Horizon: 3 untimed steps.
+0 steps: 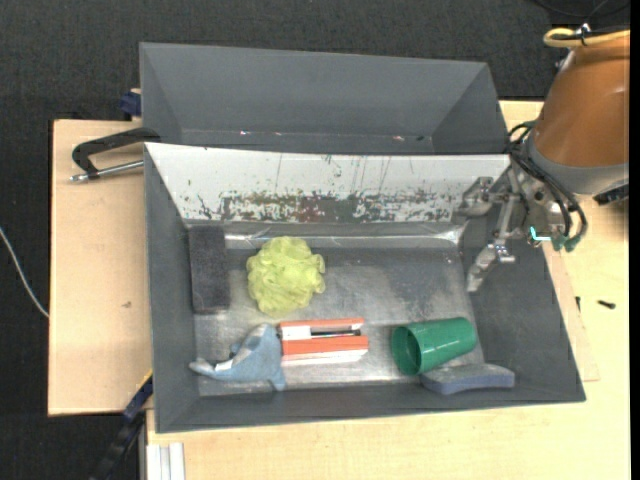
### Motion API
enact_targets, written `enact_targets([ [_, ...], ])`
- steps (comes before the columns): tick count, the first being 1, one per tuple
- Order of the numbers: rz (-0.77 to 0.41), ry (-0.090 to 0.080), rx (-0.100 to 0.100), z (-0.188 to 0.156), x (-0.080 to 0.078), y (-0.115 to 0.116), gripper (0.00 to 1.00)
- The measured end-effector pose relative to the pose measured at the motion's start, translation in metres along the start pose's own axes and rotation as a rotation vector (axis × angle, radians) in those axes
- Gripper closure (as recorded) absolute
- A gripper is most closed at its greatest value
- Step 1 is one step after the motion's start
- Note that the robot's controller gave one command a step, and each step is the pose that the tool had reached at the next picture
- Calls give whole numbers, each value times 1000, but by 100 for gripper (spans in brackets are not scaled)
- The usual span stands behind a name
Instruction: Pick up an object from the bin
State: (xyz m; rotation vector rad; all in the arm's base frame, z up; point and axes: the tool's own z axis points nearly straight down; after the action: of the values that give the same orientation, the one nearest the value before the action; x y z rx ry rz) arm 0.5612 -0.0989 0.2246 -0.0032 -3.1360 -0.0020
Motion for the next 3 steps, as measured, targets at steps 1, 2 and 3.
enact_targets([
  [1, -2, -8, 1, -4, -2, 1, 0],
  [2, -155, -9, 2, 34, 15, 6, 0],
  [3, -433, -6, 2, 58, 53, 32, 0],
])
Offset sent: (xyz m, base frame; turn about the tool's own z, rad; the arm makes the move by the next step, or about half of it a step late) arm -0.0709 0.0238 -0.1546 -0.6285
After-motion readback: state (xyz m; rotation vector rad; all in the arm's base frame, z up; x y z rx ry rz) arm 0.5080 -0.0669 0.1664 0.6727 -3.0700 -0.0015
